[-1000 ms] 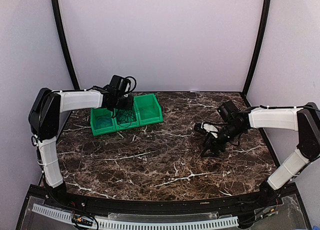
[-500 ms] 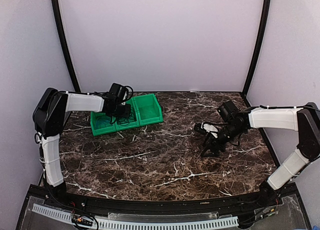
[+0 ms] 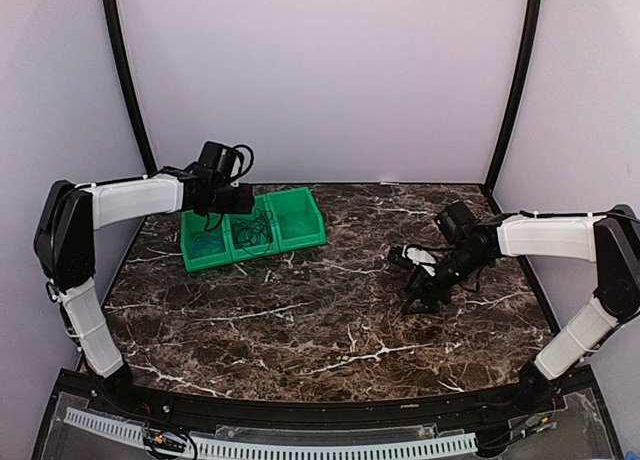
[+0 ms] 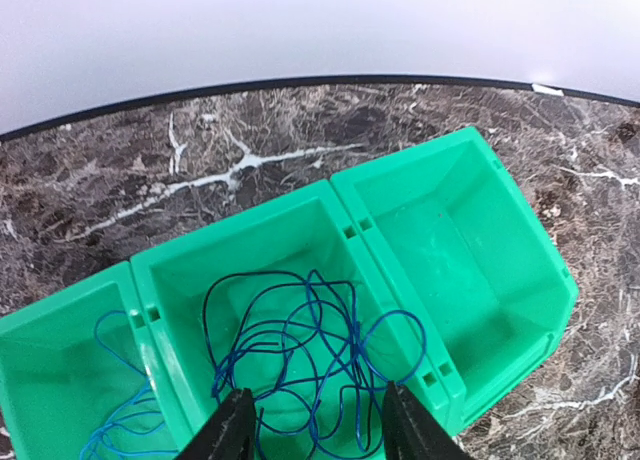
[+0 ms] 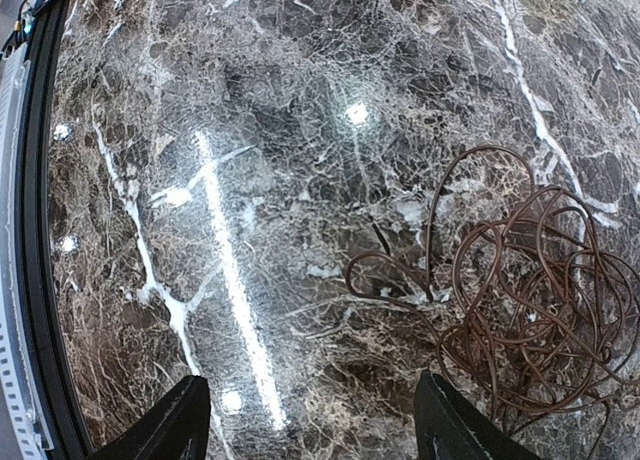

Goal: Untangle the cables

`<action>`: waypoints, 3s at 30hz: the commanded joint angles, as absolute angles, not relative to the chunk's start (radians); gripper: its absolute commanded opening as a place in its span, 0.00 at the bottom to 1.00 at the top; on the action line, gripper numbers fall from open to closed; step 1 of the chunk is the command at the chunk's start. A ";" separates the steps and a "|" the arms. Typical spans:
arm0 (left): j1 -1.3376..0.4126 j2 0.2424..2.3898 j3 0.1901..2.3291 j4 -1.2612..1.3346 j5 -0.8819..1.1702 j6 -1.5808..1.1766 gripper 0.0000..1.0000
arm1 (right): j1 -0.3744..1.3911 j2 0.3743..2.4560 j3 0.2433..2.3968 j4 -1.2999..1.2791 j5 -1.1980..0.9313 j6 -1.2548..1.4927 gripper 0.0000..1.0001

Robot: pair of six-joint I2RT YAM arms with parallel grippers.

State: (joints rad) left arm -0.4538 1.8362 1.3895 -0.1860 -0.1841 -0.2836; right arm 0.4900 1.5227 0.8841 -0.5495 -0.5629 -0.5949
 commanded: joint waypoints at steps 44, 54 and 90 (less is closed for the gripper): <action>-0.539 1.733 1.199 -0.297 -0.471 -0.605 0.59 | 0.510 1.540 0.897 -0.563 -0.532 -0.615 0.72; -0.483 1.833 1.265 -0.278 -0.409 -0.592 0.45 | 0.509 1.538 0.896 -0.563 -0.529 -0.614 0.72; -0.689 1.231 0.645 -0.294 -0.382 -0.834 0.54 | 0.395 1.553 1.112 -0.593 -0.431 -0.531 0.73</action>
State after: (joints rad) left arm -0.6544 1.2987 0.6392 -0.2680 -0.3695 -0.8101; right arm 0.4114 1.4944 1.0733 -0.5991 -0.5110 -0.5655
